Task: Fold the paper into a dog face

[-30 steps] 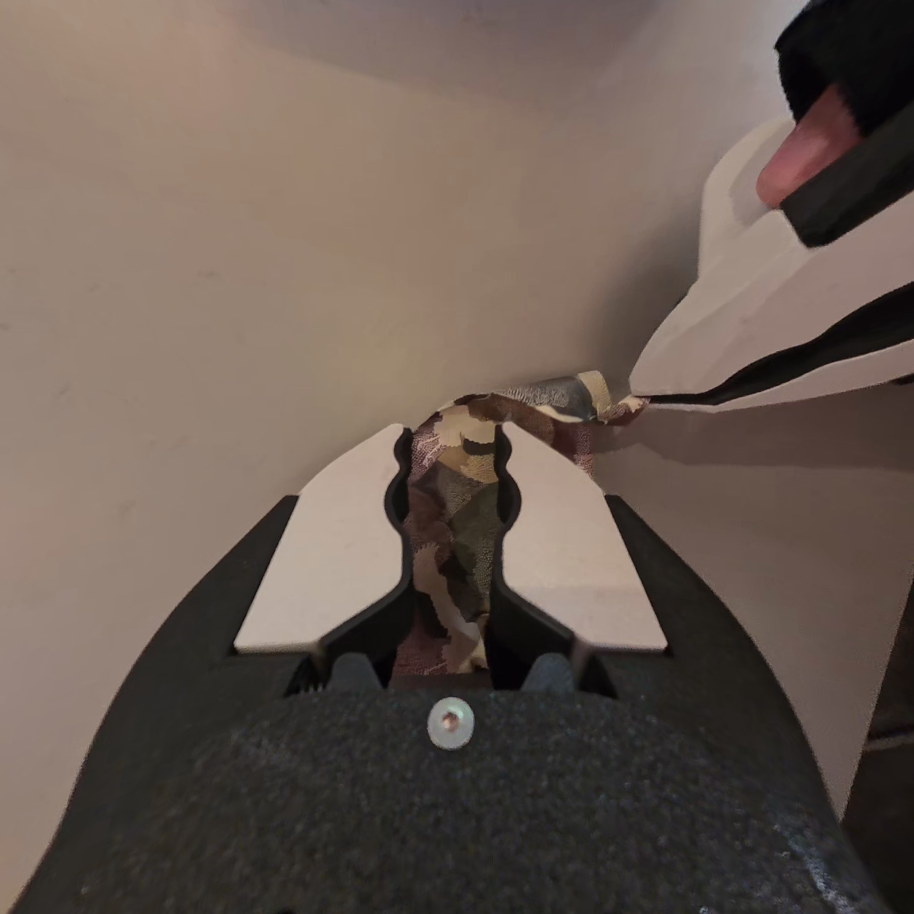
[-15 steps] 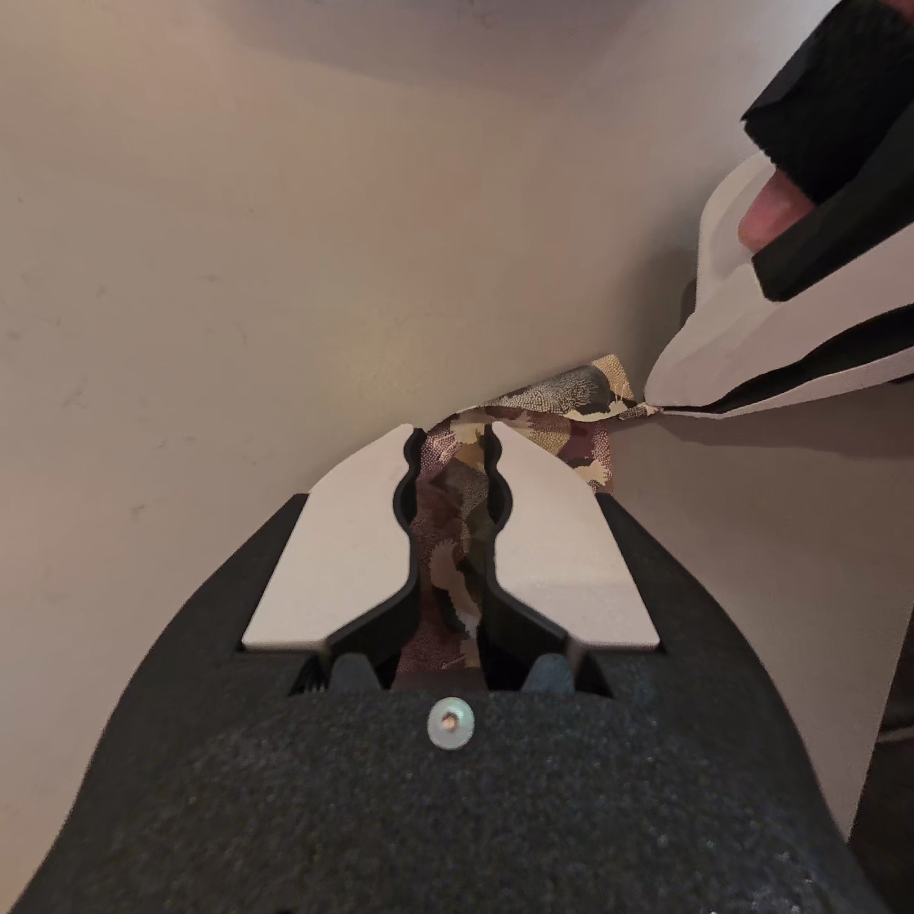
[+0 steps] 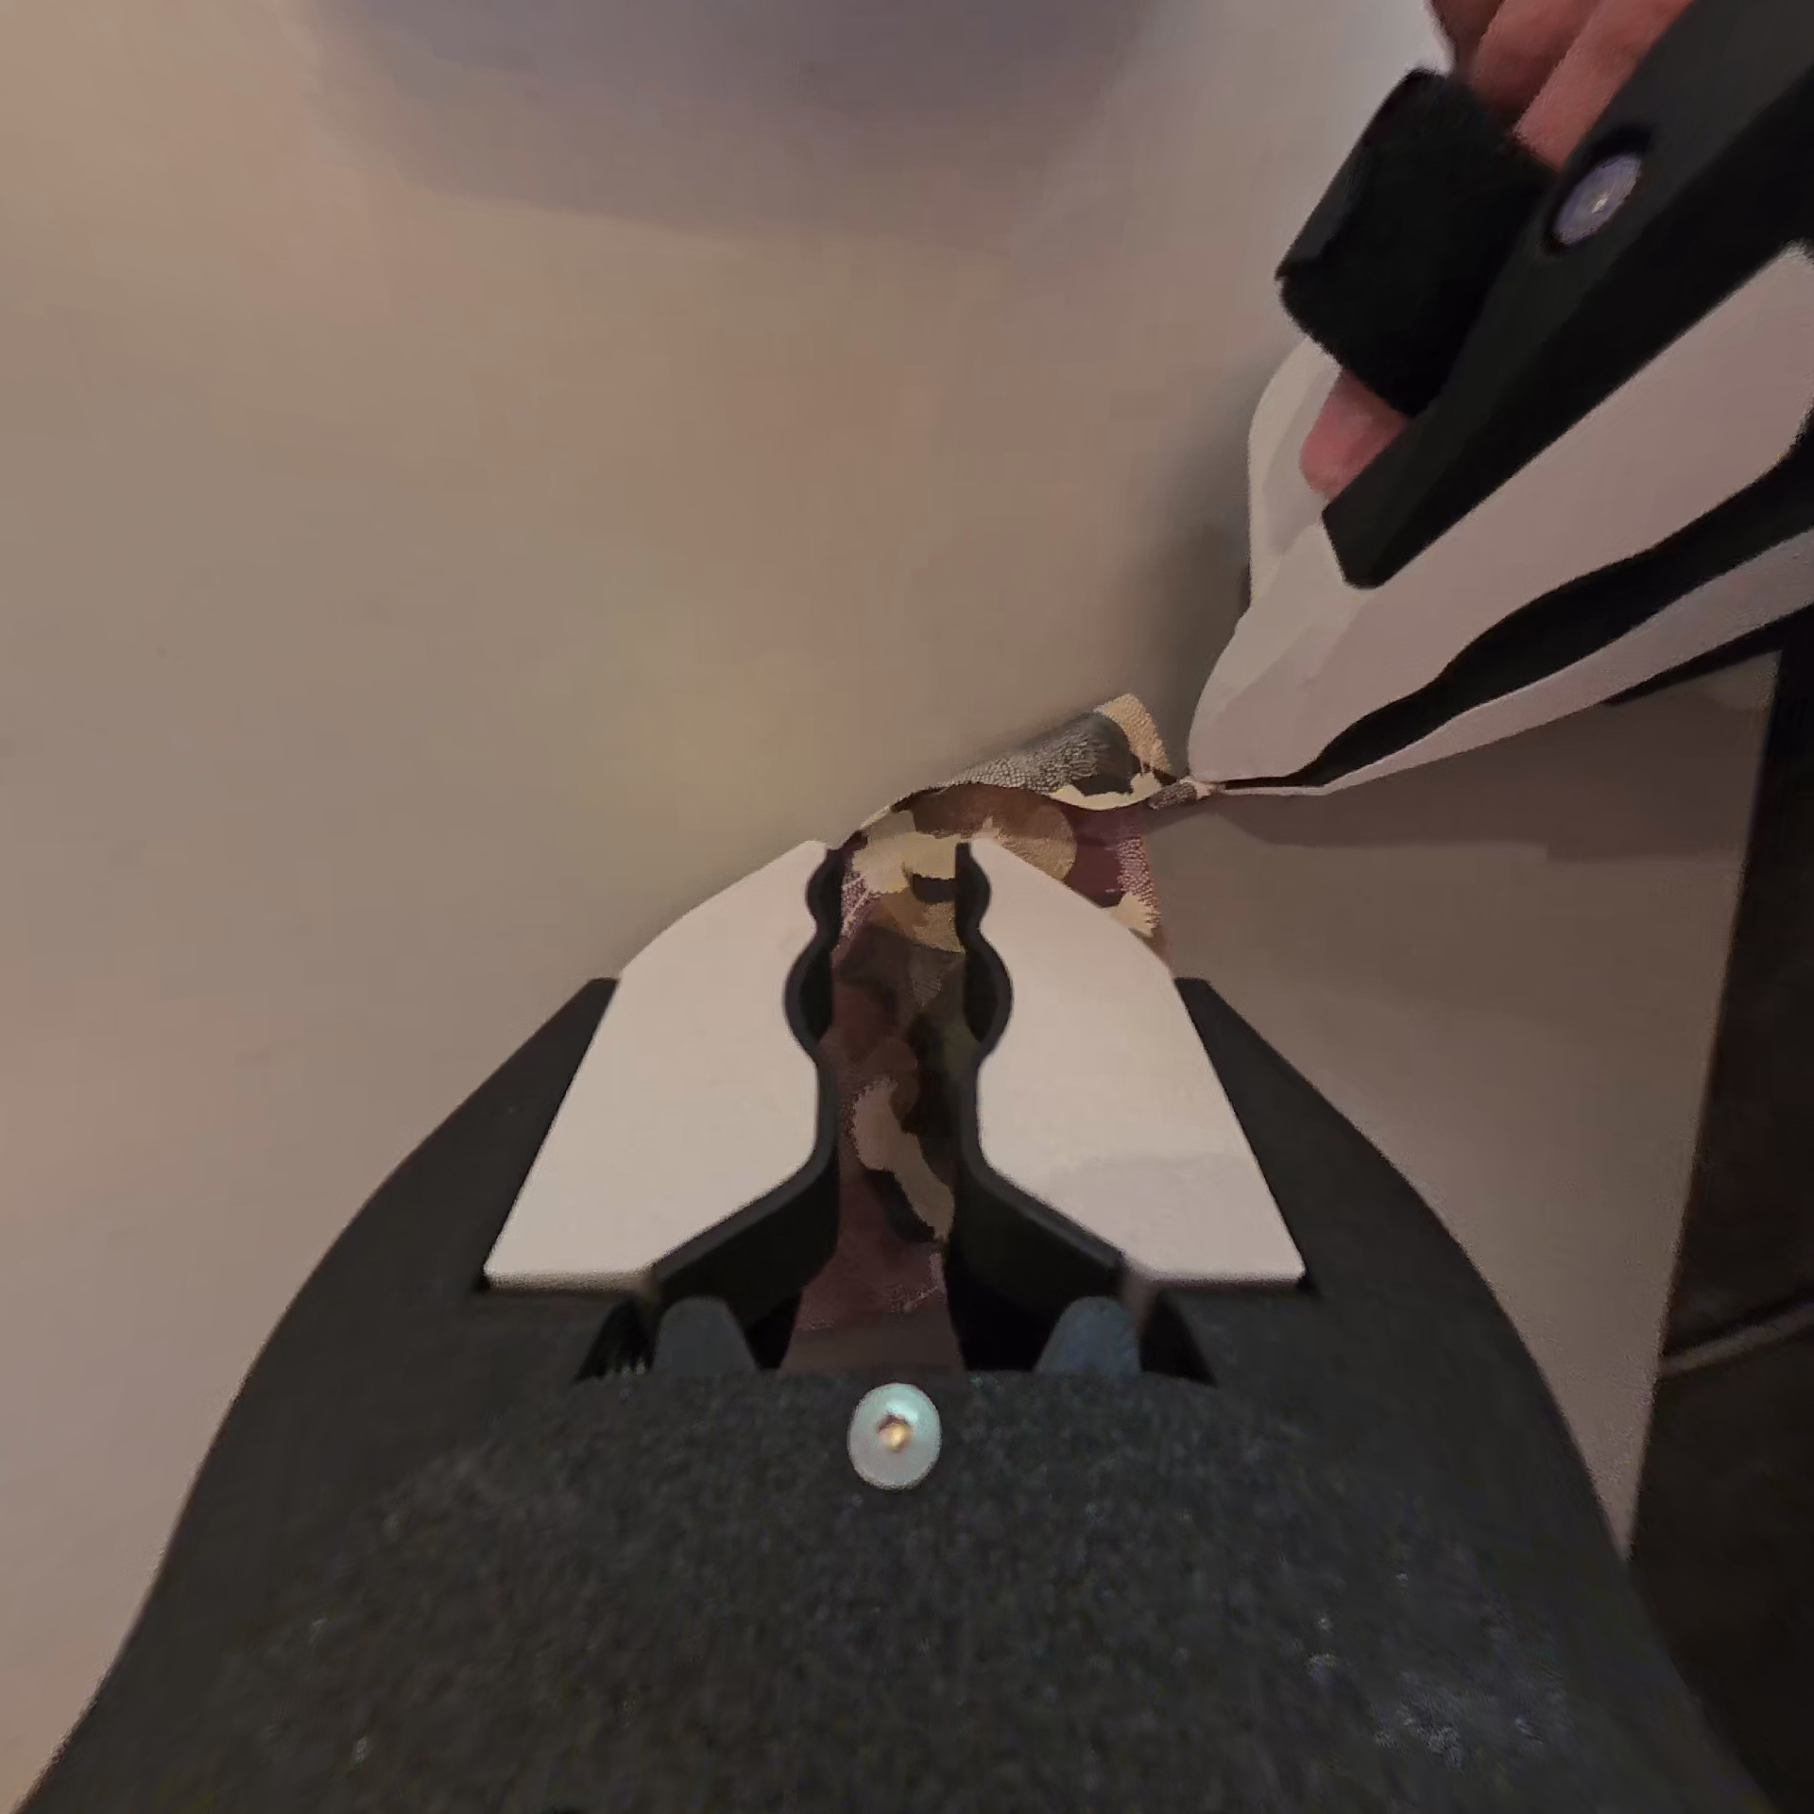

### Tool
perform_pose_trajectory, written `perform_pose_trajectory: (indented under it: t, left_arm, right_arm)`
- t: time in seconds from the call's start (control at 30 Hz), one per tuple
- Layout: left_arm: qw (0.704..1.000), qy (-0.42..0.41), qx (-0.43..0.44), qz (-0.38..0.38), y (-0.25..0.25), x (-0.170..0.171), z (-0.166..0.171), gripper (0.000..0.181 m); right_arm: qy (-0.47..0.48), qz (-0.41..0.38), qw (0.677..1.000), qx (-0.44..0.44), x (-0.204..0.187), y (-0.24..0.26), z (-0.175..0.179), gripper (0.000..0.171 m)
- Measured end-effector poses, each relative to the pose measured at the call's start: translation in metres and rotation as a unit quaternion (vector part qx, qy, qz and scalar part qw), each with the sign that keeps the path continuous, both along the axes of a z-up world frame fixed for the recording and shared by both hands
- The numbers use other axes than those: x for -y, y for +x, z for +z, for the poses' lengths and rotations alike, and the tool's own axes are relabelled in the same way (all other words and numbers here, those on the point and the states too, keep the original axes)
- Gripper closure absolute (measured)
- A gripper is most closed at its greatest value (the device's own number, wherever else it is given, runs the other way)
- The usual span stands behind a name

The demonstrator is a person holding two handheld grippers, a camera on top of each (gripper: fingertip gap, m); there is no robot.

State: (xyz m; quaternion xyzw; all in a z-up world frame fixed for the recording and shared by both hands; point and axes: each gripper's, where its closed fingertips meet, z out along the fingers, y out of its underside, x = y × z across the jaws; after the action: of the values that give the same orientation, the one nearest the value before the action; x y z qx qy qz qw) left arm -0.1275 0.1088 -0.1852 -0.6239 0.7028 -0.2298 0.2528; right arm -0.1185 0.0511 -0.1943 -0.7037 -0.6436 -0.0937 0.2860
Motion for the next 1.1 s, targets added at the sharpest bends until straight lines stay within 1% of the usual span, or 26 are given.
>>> perform_pose_trajectory:
  t: [0.07,0.2,0.37,0.57,0.77,0.87,0.97,1.03,1.1]
  left_arm:
    - [1.0,0.021,-0.015,0.001,0.002,-0.003,-0.007,0.158]
    - [0.999,0.028,-0.006,0.016,0.009,-0.007,-0.007,0.155]
    - [0.999,0.02,0.006,0.027,0.012,-0.007,-0.007,0.155]
    - [0.999,0.014,0.002,0.029,0.009,-0.008,-0.007,0.154]
    - [0.999,0.004,0.008,0.04,0.002,-0.015,-0.001,0.154]
    - [0.999,-0.021,0.028,0.041,0.002,-0.012,0.011,0.157]
    - [0.995,-0.073,0.056,0.035,0.011,0.002,0.024,0.162]
    - [0.992,-0.104,0.063,0.029,0.017,0.013,0.027,0.166]
    - [0.991,-0.122,0.056,0.02,0.022,0.022,0.022,0.169]
  right_arm:
    - [0.0,0.002,1.0,0.001,0.0,0.0,0.0,0.171]
    - [0.011,0.014,1.0,0.02,0.001,-0.001,0.001,0.171]
    - [0.016,0.024,0.999,0.023,0.0,-0.011,0.0,0.171]
    - [0.001,0.023,1.0,0.018,0.001,-0.012,0.0,0.171]
    - [0.0,0.022,1.0,0.016,0.001,-0.012,-0.001,0.171]
    - [0.001,0.022,1.0,0.018,0.001,-0.012,-0.001,0.171]
    - [0.002,0.023,1.0,0.019,0.001,-0.012,-0.001,0.171]
    - [0.001,0.022,1.0,0.019,0.001,-0.012,-0.001,0.171]
    - [0.001,0.022,1.0,0.019,0.001,-0.012,-0.001,0.171]
